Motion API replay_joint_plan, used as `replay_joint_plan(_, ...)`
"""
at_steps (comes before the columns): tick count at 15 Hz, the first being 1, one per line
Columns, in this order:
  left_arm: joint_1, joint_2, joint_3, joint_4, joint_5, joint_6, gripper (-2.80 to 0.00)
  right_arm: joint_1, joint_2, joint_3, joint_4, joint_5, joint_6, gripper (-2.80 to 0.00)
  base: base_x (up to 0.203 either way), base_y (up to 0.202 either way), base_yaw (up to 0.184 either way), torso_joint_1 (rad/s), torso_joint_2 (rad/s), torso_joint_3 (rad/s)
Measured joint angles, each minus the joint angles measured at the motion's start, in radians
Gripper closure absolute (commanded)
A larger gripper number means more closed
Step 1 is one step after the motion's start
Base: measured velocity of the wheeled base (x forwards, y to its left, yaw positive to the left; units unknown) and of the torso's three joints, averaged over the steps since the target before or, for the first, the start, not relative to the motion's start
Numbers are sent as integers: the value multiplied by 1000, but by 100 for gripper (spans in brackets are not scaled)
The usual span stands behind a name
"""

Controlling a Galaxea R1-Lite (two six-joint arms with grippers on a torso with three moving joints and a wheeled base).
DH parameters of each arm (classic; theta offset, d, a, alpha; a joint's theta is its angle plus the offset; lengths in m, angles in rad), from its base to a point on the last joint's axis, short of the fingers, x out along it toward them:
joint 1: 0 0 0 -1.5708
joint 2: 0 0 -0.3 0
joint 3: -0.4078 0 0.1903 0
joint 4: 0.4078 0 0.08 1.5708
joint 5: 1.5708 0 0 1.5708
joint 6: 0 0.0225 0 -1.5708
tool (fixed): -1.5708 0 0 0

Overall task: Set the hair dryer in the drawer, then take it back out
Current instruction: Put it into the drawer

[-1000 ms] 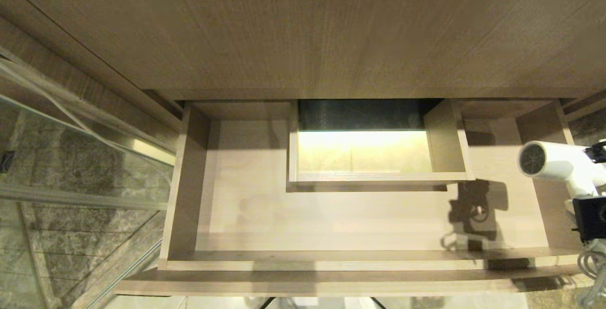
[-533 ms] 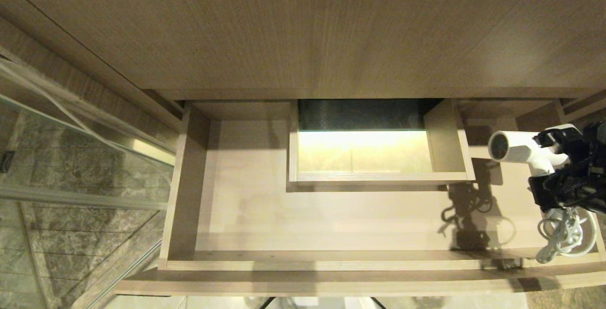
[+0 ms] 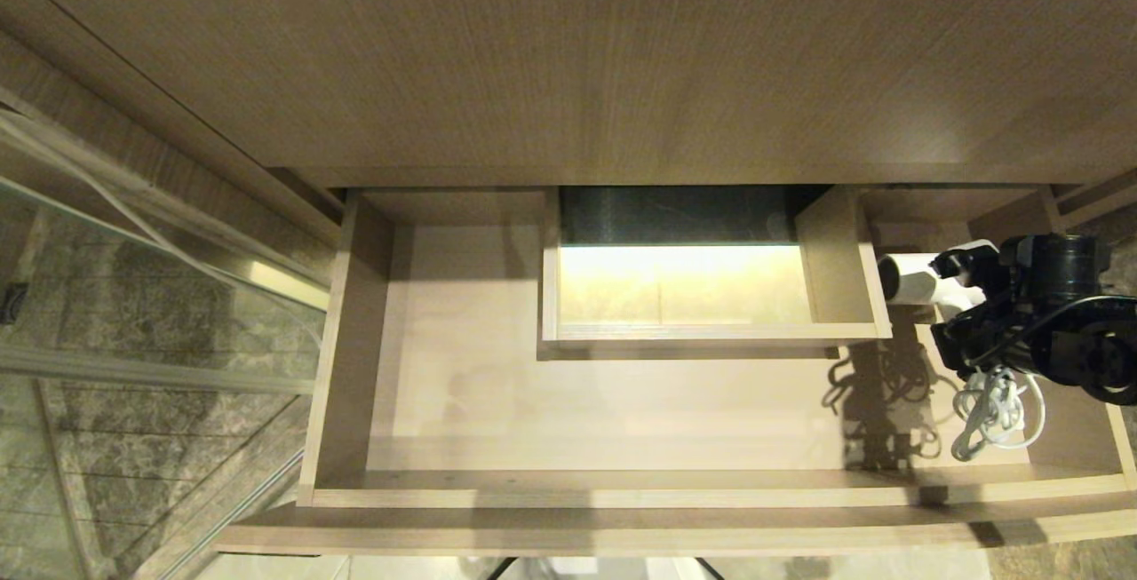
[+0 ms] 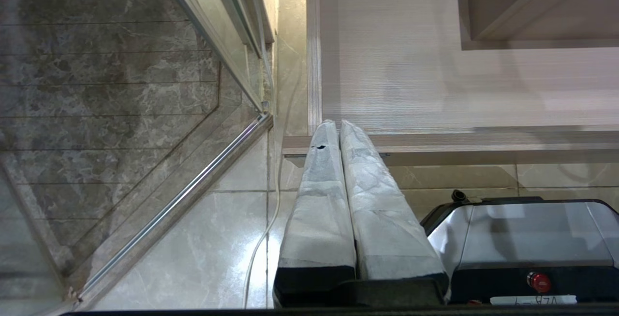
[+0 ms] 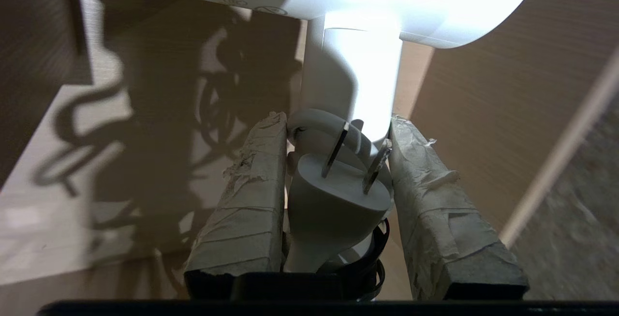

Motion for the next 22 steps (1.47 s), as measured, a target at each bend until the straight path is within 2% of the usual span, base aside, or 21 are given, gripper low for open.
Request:
replay_joint_plan(6, 0, 0, 0, 0, 0, 0, 0, -4, 129, -116, -7, 6, -10, 0, 0, 0, 0, 0, 0, 0)
replay_joint_plan(18, 0, 0, 0, 0, 0, 0, 0, -4, 203, -114, -52, 15, -12, 0, 0, 0, 0, 0, 0, 0)
replay_joint_plan(22, 0, 0, 0, 0, 0, 0, 0, -4, 214, -123, -74, 39, -46, 0, 0, 0, 0, 0, 0, 0)
